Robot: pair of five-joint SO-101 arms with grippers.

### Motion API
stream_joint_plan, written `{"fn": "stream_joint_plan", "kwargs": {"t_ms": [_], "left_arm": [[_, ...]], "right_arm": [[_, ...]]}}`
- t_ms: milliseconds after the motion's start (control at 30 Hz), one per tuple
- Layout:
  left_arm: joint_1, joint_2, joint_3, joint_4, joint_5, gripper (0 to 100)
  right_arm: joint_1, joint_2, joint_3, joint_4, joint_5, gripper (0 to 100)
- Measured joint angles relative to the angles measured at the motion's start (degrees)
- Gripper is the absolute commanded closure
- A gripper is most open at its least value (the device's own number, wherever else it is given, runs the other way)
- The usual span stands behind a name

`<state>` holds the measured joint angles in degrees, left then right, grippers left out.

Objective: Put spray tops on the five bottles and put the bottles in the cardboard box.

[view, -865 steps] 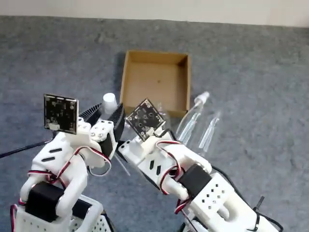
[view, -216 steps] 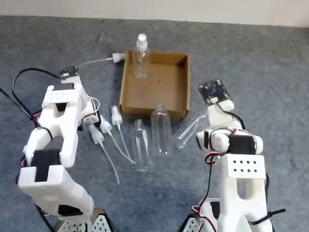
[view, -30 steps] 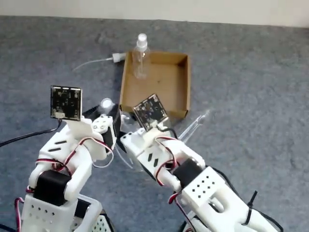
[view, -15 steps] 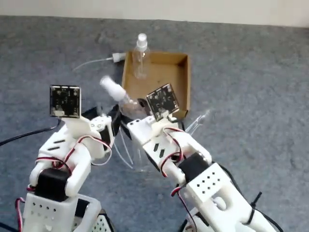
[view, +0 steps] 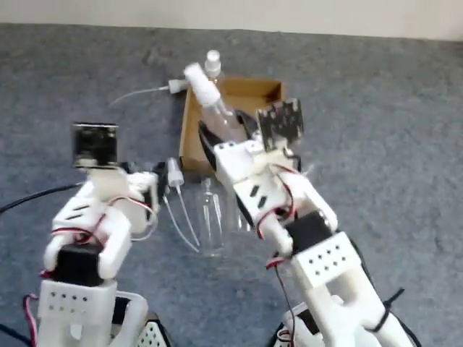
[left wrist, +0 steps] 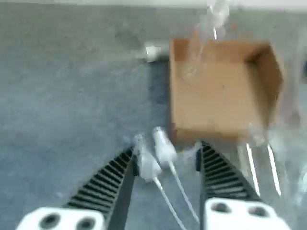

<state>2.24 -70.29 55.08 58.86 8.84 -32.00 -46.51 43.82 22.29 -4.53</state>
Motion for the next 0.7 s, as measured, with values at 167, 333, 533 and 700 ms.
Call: {"fn": "stream_joint_plan", "kwargs": {"t_ms": [167, 333, 533, 700], "left_arm": [[5.6, 0.1, 2.6, -2.5, -3.7, 70], [6.2, 0.1, 2.6, -2.8, -3.8, 68], [5.2, 0.1, 4.9, -8.1, -3.9, 68], [2.9, 0.1, 8.4, -15.2, -4.0, 68]], "right_arm": [[-1.0, 11.6, -13.2, 7.5, 0.0, 99.5], [-4.0, 20.3, -23.3, 15.1, -2.6, 99.5], [-7.0, 21.5, -27.1, 21.7, -4.1, 99.5], [-7.1, 18.6, -27.1, 27.7, -4.1, 99.5]]}}
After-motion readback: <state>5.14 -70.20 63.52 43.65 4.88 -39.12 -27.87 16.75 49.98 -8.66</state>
